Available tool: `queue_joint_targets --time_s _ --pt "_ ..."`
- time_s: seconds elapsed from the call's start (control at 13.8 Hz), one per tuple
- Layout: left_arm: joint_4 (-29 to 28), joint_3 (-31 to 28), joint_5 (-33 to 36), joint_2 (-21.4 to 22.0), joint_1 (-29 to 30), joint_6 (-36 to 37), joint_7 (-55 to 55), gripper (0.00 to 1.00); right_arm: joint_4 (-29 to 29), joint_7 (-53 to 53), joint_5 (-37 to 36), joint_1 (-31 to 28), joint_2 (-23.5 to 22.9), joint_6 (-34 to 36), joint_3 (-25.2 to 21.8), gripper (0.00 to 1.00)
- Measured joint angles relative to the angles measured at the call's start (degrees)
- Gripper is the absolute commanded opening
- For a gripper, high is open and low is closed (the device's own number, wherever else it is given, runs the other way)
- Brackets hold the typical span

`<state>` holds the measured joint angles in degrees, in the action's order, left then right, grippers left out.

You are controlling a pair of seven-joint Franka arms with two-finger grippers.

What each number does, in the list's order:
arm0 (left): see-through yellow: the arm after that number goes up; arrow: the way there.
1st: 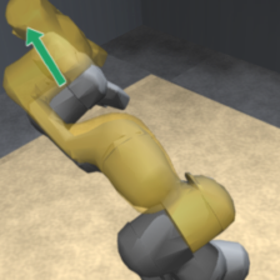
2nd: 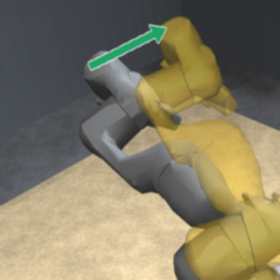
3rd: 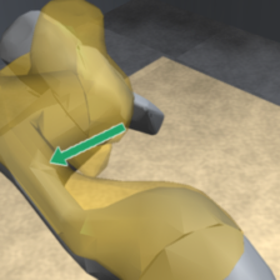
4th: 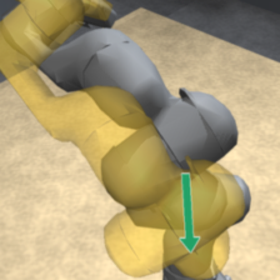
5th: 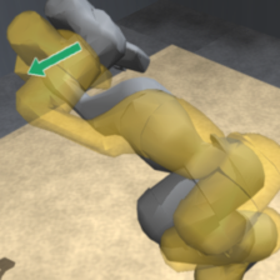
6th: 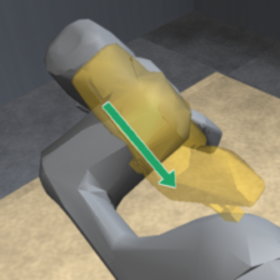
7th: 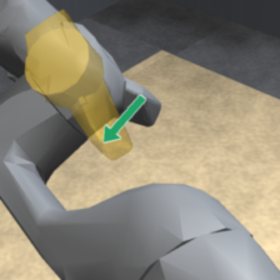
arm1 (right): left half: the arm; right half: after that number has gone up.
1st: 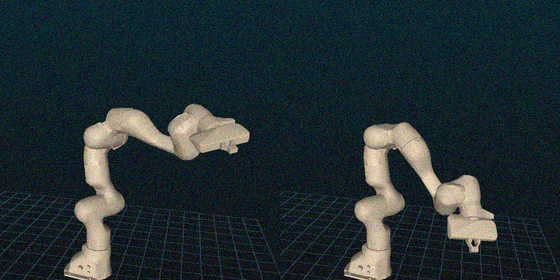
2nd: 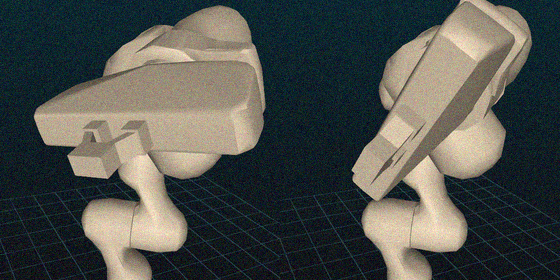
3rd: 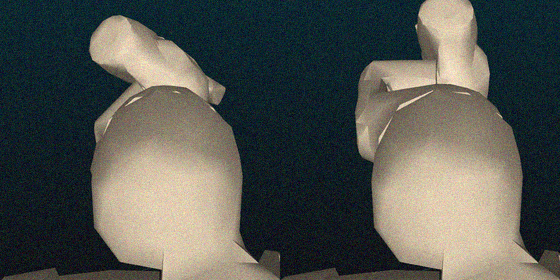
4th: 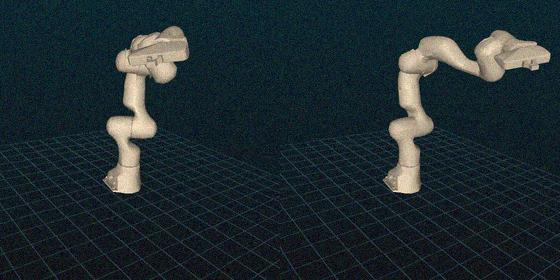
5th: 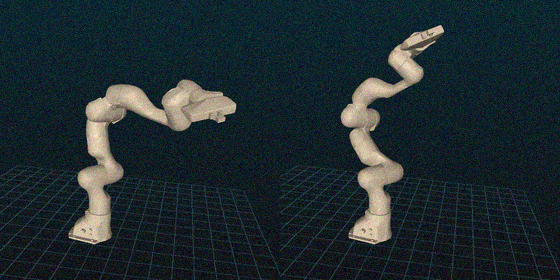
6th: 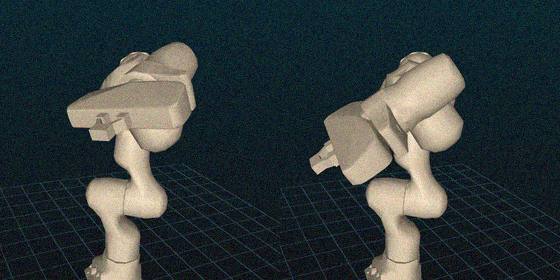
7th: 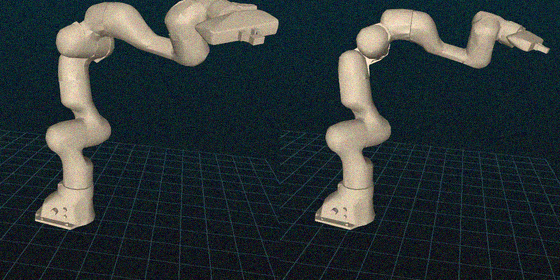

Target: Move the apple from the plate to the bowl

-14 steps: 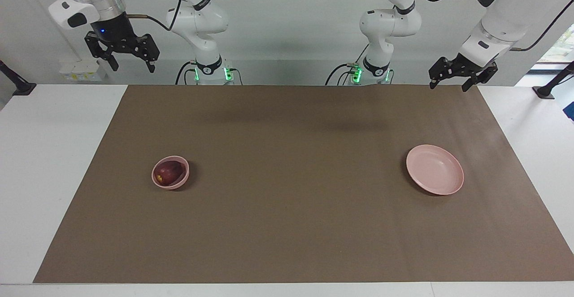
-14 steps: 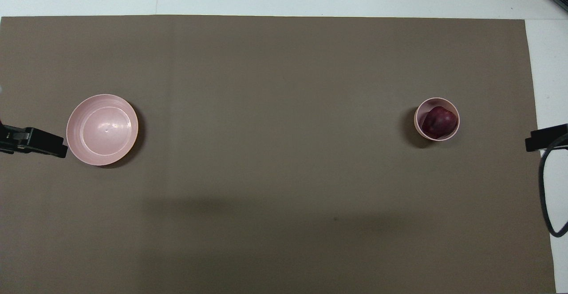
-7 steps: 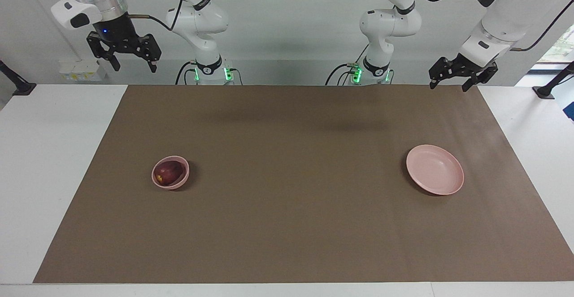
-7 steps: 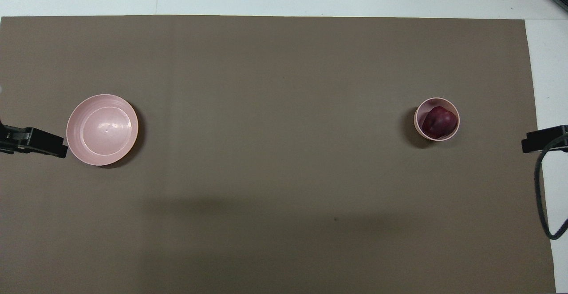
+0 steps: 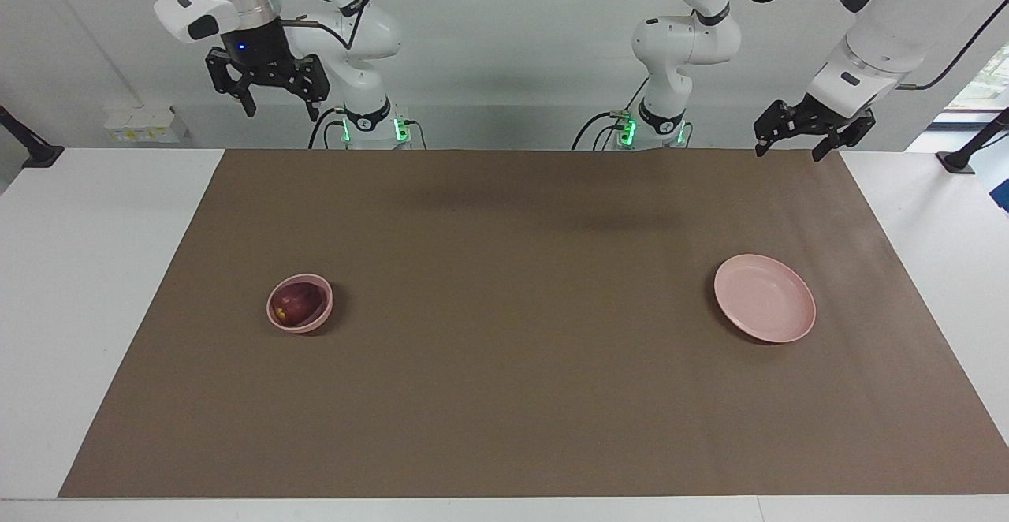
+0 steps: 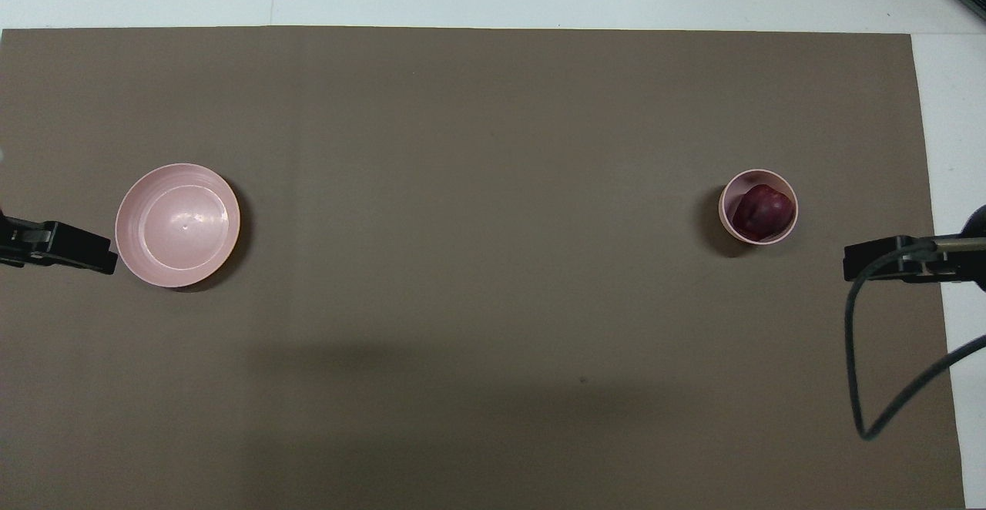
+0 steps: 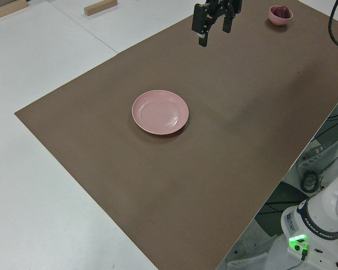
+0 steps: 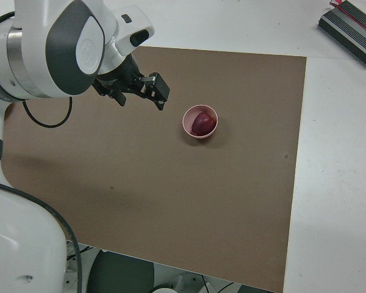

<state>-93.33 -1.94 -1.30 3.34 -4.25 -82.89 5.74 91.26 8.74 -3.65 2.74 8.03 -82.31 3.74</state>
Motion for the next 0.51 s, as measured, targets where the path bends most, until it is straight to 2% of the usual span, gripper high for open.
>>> queue_joint_targets --time_s 0.22,0.51 --pt "0.0 0.0 0.0 0.0 0.0 0.0 0.0 1.0 -1.04 1.39 -0.05 0.02 0.08 -1.83 1.51 1.0" --pt "0.0 0.0 0.0 0.0 0.0 0.0 0.0 1.0 -4.12 -1.65 -0.1 -0.65 0.11 -1.63 0.13 1.0"
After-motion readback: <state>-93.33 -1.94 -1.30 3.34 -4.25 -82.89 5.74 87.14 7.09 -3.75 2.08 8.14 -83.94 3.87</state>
